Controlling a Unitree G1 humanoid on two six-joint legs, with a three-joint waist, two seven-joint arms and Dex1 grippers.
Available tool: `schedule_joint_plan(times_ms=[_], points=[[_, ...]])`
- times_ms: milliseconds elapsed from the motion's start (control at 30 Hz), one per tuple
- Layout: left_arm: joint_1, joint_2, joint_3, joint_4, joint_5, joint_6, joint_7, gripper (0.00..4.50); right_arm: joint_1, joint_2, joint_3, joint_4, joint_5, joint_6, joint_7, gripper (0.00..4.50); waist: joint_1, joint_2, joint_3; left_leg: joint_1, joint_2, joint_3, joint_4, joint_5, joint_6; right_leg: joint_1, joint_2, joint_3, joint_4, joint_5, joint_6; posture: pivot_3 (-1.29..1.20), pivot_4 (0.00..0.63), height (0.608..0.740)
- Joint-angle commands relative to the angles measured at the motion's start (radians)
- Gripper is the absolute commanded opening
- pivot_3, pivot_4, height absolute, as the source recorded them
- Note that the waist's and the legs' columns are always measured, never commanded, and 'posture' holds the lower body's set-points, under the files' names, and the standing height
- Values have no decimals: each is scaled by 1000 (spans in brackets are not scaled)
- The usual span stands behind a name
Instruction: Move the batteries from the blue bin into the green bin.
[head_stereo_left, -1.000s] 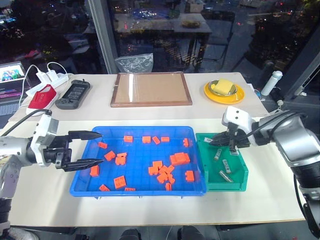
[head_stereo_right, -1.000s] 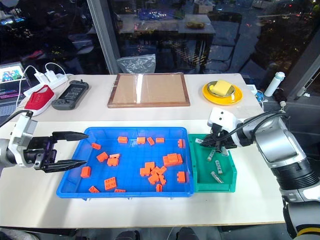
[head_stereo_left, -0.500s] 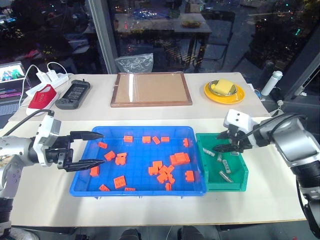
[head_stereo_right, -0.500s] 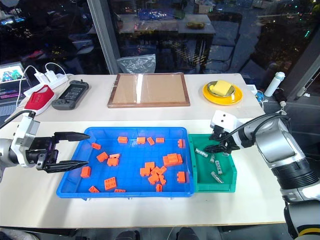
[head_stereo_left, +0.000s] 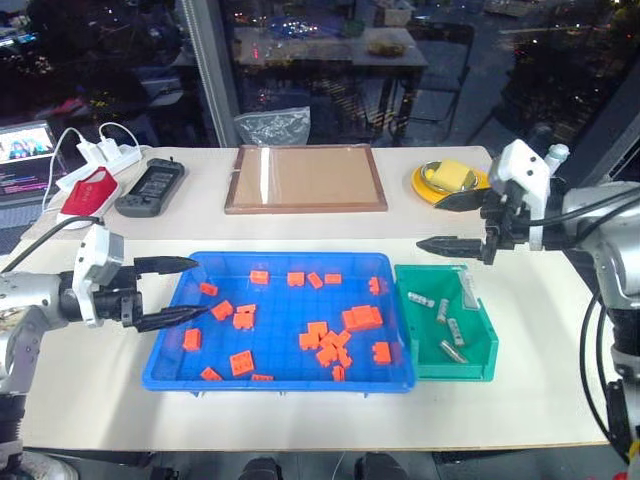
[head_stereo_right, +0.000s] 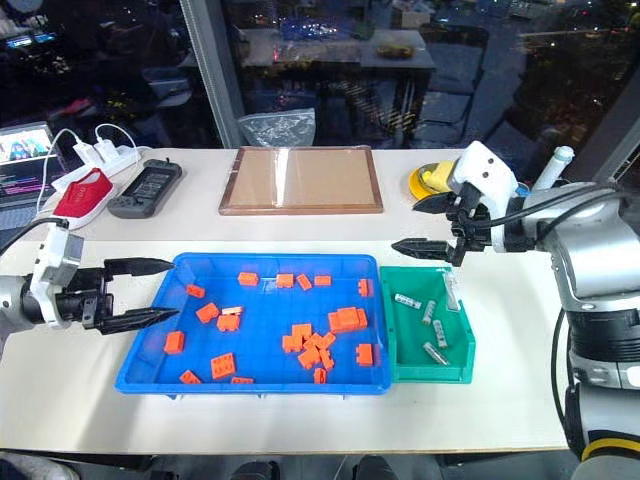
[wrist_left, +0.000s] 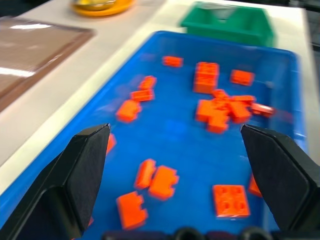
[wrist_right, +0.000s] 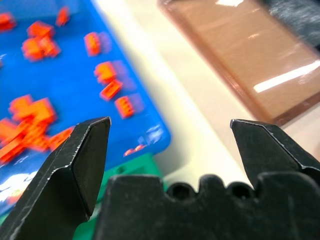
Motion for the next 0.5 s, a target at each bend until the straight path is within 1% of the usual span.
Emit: schedule_joint_plan(times_ms=[33,200,333,500], points=[[-31,11,-1,-4,35,44,87,4500,16,7,-74,29,74,-7,2,4470,-1,0,0,0,0,0,0,0,0,0,0,0,0,0,0,0,150,740],[-38,-2,-19,-22,87,47,174,4500,10,18,-74,143,78,-30,-21,4470,-8,0,0,2,0,0,-1,0,0,0,0,0,1,0,0,0,150,740],[-23,-12,-16,-29,85,33,180,4500,20,12,-64,179,70,-48,-29,4470,-12,1,0,2,0,0,-1,0,0,0,1,1,2,0,0,0,150,740],[-33,-19,-19,-36,56,76,176,4500,26,18,-52,221,51,-91,-47,4470,-10,1,0,2,0,0,-1,0,0,0,1,1,1,0,0,0,150,740]])
